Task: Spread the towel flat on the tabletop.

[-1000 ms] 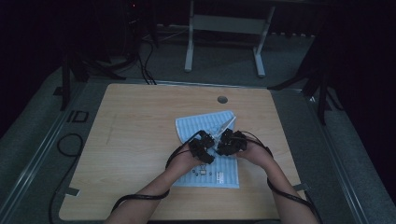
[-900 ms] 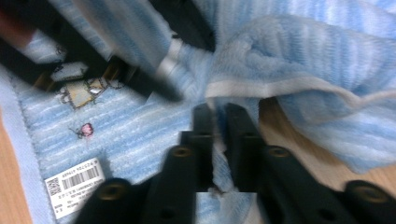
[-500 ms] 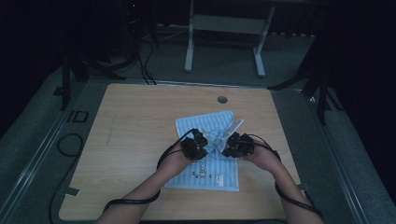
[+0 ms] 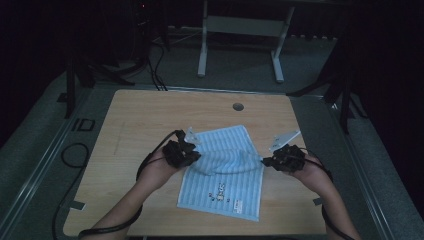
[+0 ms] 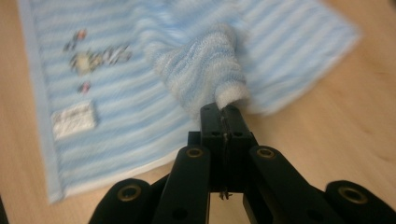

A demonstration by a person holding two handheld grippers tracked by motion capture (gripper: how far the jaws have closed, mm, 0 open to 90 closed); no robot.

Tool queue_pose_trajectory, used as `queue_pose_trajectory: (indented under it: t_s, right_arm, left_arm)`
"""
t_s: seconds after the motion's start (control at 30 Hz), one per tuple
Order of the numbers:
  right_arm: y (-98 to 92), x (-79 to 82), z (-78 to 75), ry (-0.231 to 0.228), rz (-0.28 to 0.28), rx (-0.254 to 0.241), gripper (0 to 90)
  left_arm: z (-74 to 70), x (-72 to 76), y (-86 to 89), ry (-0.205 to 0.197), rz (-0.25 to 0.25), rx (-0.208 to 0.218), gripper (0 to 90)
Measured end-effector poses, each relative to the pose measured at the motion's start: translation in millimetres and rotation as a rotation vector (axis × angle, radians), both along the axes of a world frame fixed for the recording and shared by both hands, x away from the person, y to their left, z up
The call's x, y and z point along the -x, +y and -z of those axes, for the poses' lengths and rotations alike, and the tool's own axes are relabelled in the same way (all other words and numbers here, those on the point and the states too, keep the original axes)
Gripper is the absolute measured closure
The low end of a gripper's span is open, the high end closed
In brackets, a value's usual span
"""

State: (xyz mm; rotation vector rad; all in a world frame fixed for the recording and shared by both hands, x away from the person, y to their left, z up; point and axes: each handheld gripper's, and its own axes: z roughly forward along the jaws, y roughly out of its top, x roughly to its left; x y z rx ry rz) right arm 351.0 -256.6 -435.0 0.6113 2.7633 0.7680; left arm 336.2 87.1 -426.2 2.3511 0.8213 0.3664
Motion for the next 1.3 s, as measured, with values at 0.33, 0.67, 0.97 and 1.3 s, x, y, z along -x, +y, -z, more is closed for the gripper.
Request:
queue_pose_trajectory:
  t_s: [0.33, 0.67, 0.97, 1.3]
  right_arm:
    - [28.4, -64.6, 14.2, 0.045, 0.141, -0.042, 89.7]
    - [32.4, -107.2, 57.7, 0.106, 0.279, 0.067, 89.1]
    - [25.5, -98.9, 57.5, 0.107, 0.288, 0.046, 61.9]
    - [45.1, -72.4, 52.4, 0.059, 0.218, 0.017, 60.7]
  left_arm:
    - [42.4, -84.5, 7.6, 0.052, -0.218, -0.033, 86.4]
    - [90.6, -118.8, 23.0, 0.149, -0.302, -0.09, 81.2]
    - [70.6, -91.3, 37.4, 0.127, -0.251, 0.023, 50.2]
    - [81.1, -45.8, 14.1, 0.169, -0.098, 0.039, 50.6]
